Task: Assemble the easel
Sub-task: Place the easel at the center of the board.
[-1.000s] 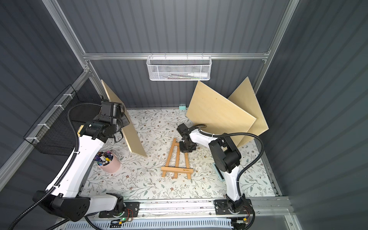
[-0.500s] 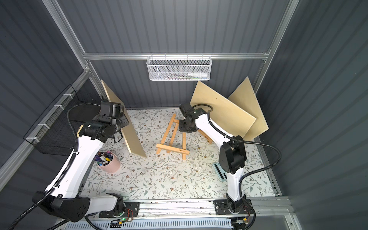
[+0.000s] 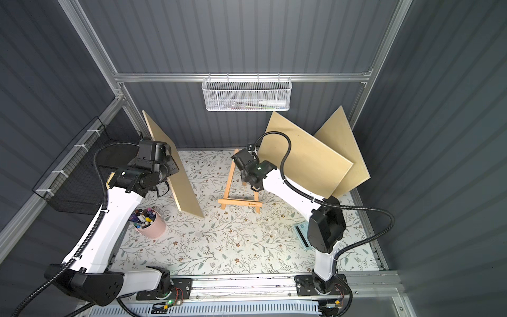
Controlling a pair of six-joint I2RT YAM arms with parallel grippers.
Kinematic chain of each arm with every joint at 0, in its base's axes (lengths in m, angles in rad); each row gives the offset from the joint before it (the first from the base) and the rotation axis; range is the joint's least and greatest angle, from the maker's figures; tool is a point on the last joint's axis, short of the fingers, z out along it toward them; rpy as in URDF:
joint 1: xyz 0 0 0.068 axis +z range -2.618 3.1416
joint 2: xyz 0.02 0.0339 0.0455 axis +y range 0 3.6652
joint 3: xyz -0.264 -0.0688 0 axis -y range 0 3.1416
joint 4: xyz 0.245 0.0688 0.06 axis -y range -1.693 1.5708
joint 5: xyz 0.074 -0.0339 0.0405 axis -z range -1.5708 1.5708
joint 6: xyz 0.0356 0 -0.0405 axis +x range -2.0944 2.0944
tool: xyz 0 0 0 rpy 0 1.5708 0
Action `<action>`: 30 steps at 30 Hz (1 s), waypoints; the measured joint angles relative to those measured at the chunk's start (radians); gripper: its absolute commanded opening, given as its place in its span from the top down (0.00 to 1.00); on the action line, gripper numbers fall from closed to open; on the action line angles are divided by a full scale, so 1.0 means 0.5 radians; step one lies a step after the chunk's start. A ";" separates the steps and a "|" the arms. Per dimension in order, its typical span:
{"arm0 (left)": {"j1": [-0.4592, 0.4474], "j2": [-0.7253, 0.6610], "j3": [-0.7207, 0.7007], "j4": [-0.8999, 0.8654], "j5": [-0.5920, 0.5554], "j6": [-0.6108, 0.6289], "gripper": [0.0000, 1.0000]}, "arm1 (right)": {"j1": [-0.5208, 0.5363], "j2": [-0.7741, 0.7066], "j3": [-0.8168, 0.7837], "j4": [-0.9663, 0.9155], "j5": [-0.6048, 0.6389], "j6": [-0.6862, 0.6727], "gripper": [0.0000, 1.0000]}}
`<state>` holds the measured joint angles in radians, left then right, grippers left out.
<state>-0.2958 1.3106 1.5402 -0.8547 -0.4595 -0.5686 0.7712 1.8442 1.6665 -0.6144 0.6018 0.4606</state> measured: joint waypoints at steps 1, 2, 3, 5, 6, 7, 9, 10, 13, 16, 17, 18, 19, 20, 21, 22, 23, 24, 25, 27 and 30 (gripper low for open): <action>0.000 0.001 0.000 -0.002 0.005 -0.001 1.00 | 0.014 0.015 -0.034 0.047 0.084 -0.008 1.00; 0.000 0.001 0.002 -0.005 0.010 -0.001 1.00 | 0.018 0.038 -0.056 0.089 0.165 -0.017 1.00; 0.000 0.001 0.005 -0.013 0.017 -0.001 1.00 | 0.017 0.066 -0.067 0.143 0.251 -0.017 1.00; 0.000 0.001 0.012 -0.031 0.024 0.000 1.00 | 0.010 0.112 -0.085 0.256 0.380 -0.025 1.00; 0.000 0.002 0.021 -0.043 0.030 0.000 1.00 | 0.006 0.123 -0.114 0.323 0.443 -0.030 1.00; 0.000 0.002 0.028 -0.055 0.033 0.000 1.00 | 0.002 0.125 -0.141 0.370 0.493 -0.031 1.00; 0.000 0.005 0.042 -0.069 0.037 0.000 1.00 | 0.000 0.125 -0.179 0.413 0.571 -0.017 1.00; 0.000 0.011 0.053 -0.077 0.042 0.000 1.00 | 0.002 0.125 -0.198 0.432 0.608 -0.005 1.00; 0.001 0.021 0.062 -0.080 0.066 -0.005 1.00 | 0.018 0.125 -0.261 0.513 0.686 0.046 1.00; 0.000 0.034 0.063 -0.085 0.093 -0.007 1.00 | 0.022 0.125 -0.283 0.549 0.718 0.072 1.00; 0.000 0.040 0.063 -0.086 0.101 -0.007 1.00 | 0.021 0.125 -0.286 0.558 0.719 0.069 1.00; 0.000 0.047 0.063 -0.086 0.109 -0.007 1.00 | 0.013 0.125 -0.287 0.571 0.718 0.058 1.00; 0.000 0.053 0.063 -0.086 0.120 -0.008 1.00 | 0.001 0.125 -0.287 0.583 0.708 0.051 1.00; 0.000 0.059 0.063 -0.087 0.128 -0.009 1.00 | -0.016 0.125 -0.286 0.592 0.697 0.041 1.00; 0.000 0.063 0.063 -0.087 0.137 -0.014 1.00 | -0.042 0.125 -0.282 0.600 0.683 0.026 1.00; 0.000 0.067 0.063 -0.087 0.143 -0.020 1.00 | -0.073 0.134 -0.265 0.597 0.671 0.008 1.00; 0.000 0.069 0.063 -0.086 0.146 -0.021 1.00 | -0.101 0.149 -0.243 0.600 0.665 -0.005 1.00; 0.000 0.072 0.063 -0.086 0.153 -0.022 1.00 | -0.131 0.168 -0.216 0.611 0.657 -0.023 1.00; 0.000 0.072 0.063 -0.086 0.158 -0.022 1.00 | -0.160 0.192 -0.189 0.629 0.649 -0.039 1.00; 0.000 0.072 0.063 -0.088 0.160 -0.022 1.00 | -0.207 0.231 -0.156 0.658 0.639 -0.070 1.00; 0.000 0.072 0.063 -0.086 0.159 -0.022 1.00 | -0.222 0.264 -0.136 0.696 0.642 -0.091 1.00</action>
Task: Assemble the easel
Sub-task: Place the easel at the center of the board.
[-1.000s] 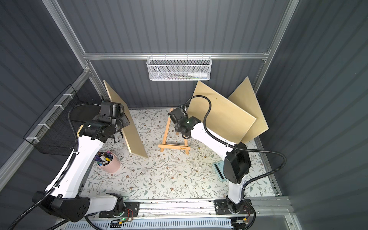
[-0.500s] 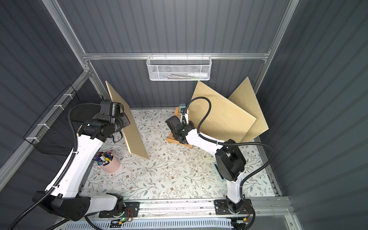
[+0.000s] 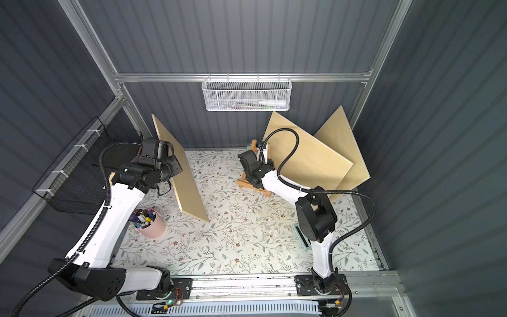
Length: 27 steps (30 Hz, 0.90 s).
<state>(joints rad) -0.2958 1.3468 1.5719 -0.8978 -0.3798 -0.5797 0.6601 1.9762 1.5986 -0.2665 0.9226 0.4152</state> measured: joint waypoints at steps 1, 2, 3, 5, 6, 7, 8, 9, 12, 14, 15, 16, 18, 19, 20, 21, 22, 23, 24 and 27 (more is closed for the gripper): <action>0.000 0.000 0.000 -0.001 0.000 0.000 1.00 | 0.007 0.003 0.002 0.005 -0.002 -0.008 1.00; 0.000 0.000 0.000 -0.002 0.000 0.001 1.00 | 0.015 0.005 0.002 0.011 -0.002 -0.014 1.00; 0.000 0.000 0.000 -0.001 0.000 0.001 1.00 | 0.027 0.009 0.004 0.019 0.001 -0.024 1.00; 0.000 0.000 0.000 -0.001 0.000 0.000 1.00 | 0.049 0.014 0.005 0.027 0.003 -0.031 1.00; 0.000 0.001 0.000 -0.001 0.000 0.001 1.00 | 0.061 0.014 0.005 0.024 0.005 -0.029 1.00; 0.000 0.002 0.001 -0.001 0.000 0.000 1.00 | 0.073 0.014 0.005 0.018 0.006 -0.020 1.00; 0.000 0.004 0.002 -0.001 0.000 0.000 1.00 | 0.084 0.013 0.001 0.011 0.008 0.001 1.00; 0.000 0.008 0.004 -0.002 0.001 0.001 1.00 | 0.098 0.002 -0.020 0.011 0.014 0.038 1.00; 0.000 0.008 0.010 -0.002 0.002 0.001 1.00 | 0.147 -0.073 -0.122 -0.024 0.043 0.175 1.00; 0.000 0.010 0.021 -0.006 0.008 0.001 1.00 | 0.199 -0.140 -0.206 -0.062 0.062 0.264 1.00; 0.000 0.012 0.031 -0.009 0.012 0.001 1.00 | 0.237 -0.172 -0.247 -0.081 0.075 0.301 1.00; 0.000 0.012 0.034 -0.006 0.014 0.001 1.00 | 0.274 -0.195 -0.279 -0.101 0.096 0.328 1.00; 0.000 0.012 0.039 -0.002 0.020 0.002 1.00 | 0.342 -0.211 -0.308 -0.152 0.140 0.371 1.00; 0.000 0.012 0.040 -0.001 0.024 0.001 1.00 | 0.372 -0.211 -0.311 -0.184 0.162 0.393 1.00; 0.000 0.012 0.040 -0.002 0.028 0.001 1.00 | 0.393 -0.211 -0.314 -0.213 0.170 0.417 1.00; 0.000 0.012 0.040 -0.002 0.031 0.001 1.00 | 0.408 -0.211 -0.320 -0.243 0.172 0.450 1.00; 0.000 0.012 0.040 -0.004 0.031 0.001 1.00 | 0.421 -0.209 -0.327 -0.281 0.166 0.481 1.00; 0.000 0.012 0.040 -0.004 0.031 0.001 1.00 | 0.426 -0.204 -0.333 -0.323 0.144 0.503 1.00; 0.000 0.012 0.040 -0.004 0.031 0.001 1.00 | 0.433 -0.194 -0.341 -0.356 0.152 0.566 1.00; 0.000 0.012 0.040 -0.003 0.031 0.001 1.00 | 0.434 -0.193 -0.345 -0.368 0.105 0.621 1.00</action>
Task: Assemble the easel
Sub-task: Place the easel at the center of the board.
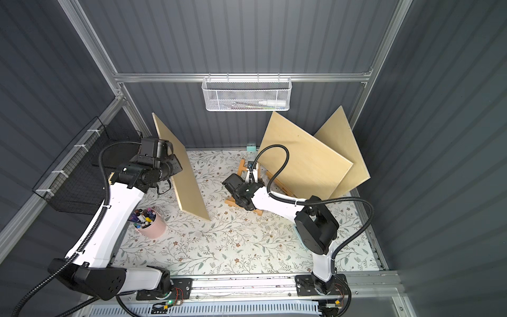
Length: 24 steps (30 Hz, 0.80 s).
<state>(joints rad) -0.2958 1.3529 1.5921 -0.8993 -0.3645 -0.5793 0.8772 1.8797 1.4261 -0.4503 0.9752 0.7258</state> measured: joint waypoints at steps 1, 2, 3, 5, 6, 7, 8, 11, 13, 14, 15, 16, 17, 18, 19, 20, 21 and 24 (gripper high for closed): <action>0.000 0.000 0.000 0.000 0.000 0.000 1.00 | -0.001 -0.003 -0.003 0.014 -0.023 -0.005 0.91; 0.000 0.000 0.000 -0.001 0.001 0.000 1.00 | -0.004 -0.010 -0.012 0.031 -0.043 -0.018 0.80; 0.000 0.000 0.000 -0.002 0.001 -0.001 1.00 | -0.010 -0.027 -0.031 0.055 -0.076 -0.040 0.67; 0.000 0.000 0.000 -0.005 0.002 -0.001 1.00 | -0.036 -0.064 -0.075 0.080 -0.253 -0.068 0.40; 0.000 0.000 0.000 -0.006 0.005 -0.001 1.00 | -0.044 -0.067 -0.106 0.080 -0.355 -0.091 0.35; 0.000 0.000 0.000 -0.008 0.008 -0.001 1.00 | -0.053 -0.066 -0.140 0.072 -0.463 -0.114 0.32; 0.001 0.000 0.000 -0.010 0.011 -0.002 1.00 | -0.056 -0.063 -0.163 0.059 -0.550 -0.132 0.31; 0.000 0.000 0.000 -0.013 0.023 -0.001 1.00 | -0.064 -0.099 -0.231 0.012 -0.768 -0.200 0.29; 0.000 0.001 0.000 -0.012 0.028 0.000 1.00 | -0.077 -0.231 -0.329 -0.008 -0.903 -0.217 0.29; 0.000 0.002 0.000 -0.013 0.031 0.000 1.00 | -0.091 -0.333 -0.388 -0.019 -0.969 -0.217 0.29; 0.000 0.003 0.000 -0.012 0.032 0.000 1.00 | -0.109 -0.446 -0.444 -0.040 -1.023 -0.216 0.29; 0.000 0.007 0.000 -0.011 0.032 0.000 1.00 | -0.138 -0.580 -0.503 -0.055 -1.077 -0.210 0.30; 0.000 0.011 0.000 -0.010 0.033 0.000 1.00 | -0.166 -0.683 -0.546 -0.063 -1.112 -0.203 0.31; 0.000 0.018 0.000 -0.008 0.034 0.000 1.00 | -0.207 -0.805 -0.597 -0.081 -1.161 -0.192 0.32; 0.000 0.026 0.000 -0.005 0.035 0.001 1.00 | -0.256 -0.901 -0.636 -0.101 -1.207 -0.176 0.32; 0.000 0.032 0.000 -0.002 0.036 0.001 1.00 | -0.318 -0.974 -0.672 -0.118 -1.257 -0.155 0.33; 0.000 0.042 0.000 0.003 0.037 0.001 1.00 | -0.393 -1.021 -0.703 -0.138 -1.321 -0.136 0.34; 0.001 0.075 0.012 0.009 0.054 0.002 1.00 | -0.628 -0.997 -0.790 -0.161 -1.527 -0.103 0.36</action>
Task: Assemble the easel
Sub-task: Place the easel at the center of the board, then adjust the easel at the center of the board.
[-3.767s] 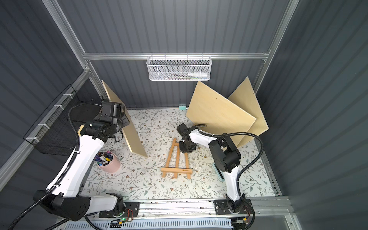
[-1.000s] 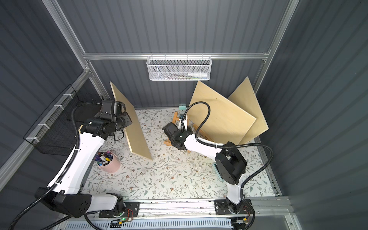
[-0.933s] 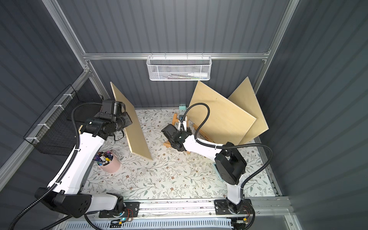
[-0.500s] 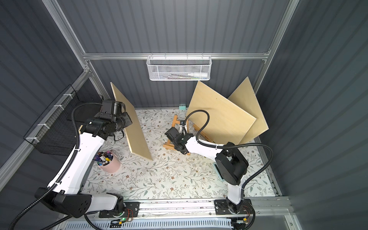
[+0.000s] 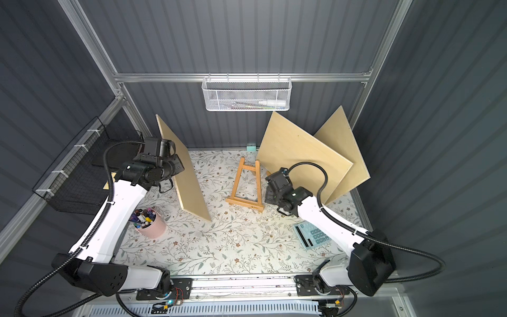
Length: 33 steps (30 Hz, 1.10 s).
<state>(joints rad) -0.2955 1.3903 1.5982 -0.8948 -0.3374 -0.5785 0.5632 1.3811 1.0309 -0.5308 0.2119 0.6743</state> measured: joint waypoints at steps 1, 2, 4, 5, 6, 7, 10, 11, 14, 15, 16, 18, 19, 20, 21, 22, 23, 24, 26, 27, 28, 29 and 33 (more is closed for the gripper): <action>0.000 0.018 0.020 -0.009 0.012 0.000 1.00 | -0.054 0.053 -0.022 -0.006 -0.065 0.000 0.36; 0.000 0.031 0.043 -0.022 0.021 0.000 1.00 | -0.078 0.109 -0.031 -0.011 -0.114 -0.002 0.36; 0.000 0.072 0.128 -0.062 0.053 0.002 1.00 | -0.089 0.262 -0.038 0.002 -0.238 -0.002 0.37; -0.001 0.090 0.182 -0.089 0.070 0.003 1.00 | -0.086 0.323 -0.039 0.011 -0.286 -0.003 0.37; 0.000 0.108 0.245 -0.115 0.082 0.003 1.00 | -0.080 0.391 -0.039 0.025 -0.331 -0.004 0.37; -0.001 0.119 0.307 -0.144 0.095 0.002 1.00 | -0.076 0.443 -0.040 0.037 -0.362 -0.004 0.38; -0.001 0.122 0.472 -0.213 0.107 -0.014 1.00 | -0.074 0.561 -0.042 0.085 -0.430 -0.011 0.39; -0.001 0.121 0.513 -0.228 0.107 -0.022 1.00 | -0.074 0.590 -0.042 0.105 -0.455 -0.018 0.40; -0.001 0.101 0.564 -0.228 0.104 -0.058 1.00 | -0.066 0.674 -0.026 0.163 -0.526 -0.065 0.41; -0.001 0.095 0.565 -0.231 0.101 -0.070 1.00 | -0.056 0.717 -0.002 0.166 -0.554 -0.096 0.41; -0.001 0.094 0.565 -0.246 0.098 -0.081 1.00 | -0.039 0.760 0.028 0.175 -0.586 -0.127 0.42; -0.001 0.094 0.565 -0.292 0.092 -0.098 1.00 | 0.013 0.836 0.103 0.191 -0.649 -0.201 0.43; -0.001 0.094 0.565 -0.323 0.085 -0.108 1.00 | 0.050 0.873 0.152 0.203 -0.684 -0.242 0.43; -0.001 0.094 0.565 -0.351 0.083 -0.116 1.00 | 0.092 0.908 0.203 0.215 -0.726 -0.287 0.43; -0.001 0.093 0.565 -0.382 0.076 -0.129 1.00 | 0.135 0.939 0.256 0.236 -0.780 -0.333 0.43; -0.001 0.092 0.565 -0.409 0.069 -0.141 1.00 | 0.185 0.978 0.323 0.258 -0.856 -0.386 0.43; -0.001 0.092 0.565 -0.426 0.063 -0.156 1.00 | 0.218 1.005 0.373 0.283 -0.912 -0.418 0.43; -0.001 0.092 0.564 -0.446 0.058 -0.176 1.00 | 0.257 1.037 0.433 0.305 -0.988 -0.453 0.43; -0.001 0.090 0.563 -0.466 0.056 -0.211 1.00 | 0.303 1.077 0.521 0.349 -1.111 -0.495 0.43; -0.001 0.089 0.562 -0.471 0.059 -0.231 1.00 | 0.314 1.086 0.557 0.369 -1.160 -0.507 0.43; -0.001 0.089 0.562 -0.472 0.071 -0.256 1.00 | 0.316 1.089 0.585 0.388 -1.196 -0.514 0.43; 0.000 0.089 0.562 -0.471 0.085 -0.278 1.00 | 0.312 1.084 0.602 0.398 -1.214 -0.516 0.43; -0.025 0.128 0.613 -0.495 0.156 -0.356 1.00 | 0.231 0.998 0.594 0.415 -1.244 -0.489 0.43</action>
<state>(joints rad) -0.3080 1.4544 1.9045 -1.1423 -0.2592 -0.7563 0.6788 1.8801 1.3281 -0.3233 -0.4103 0.4297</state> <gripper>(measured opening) 0.110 0.573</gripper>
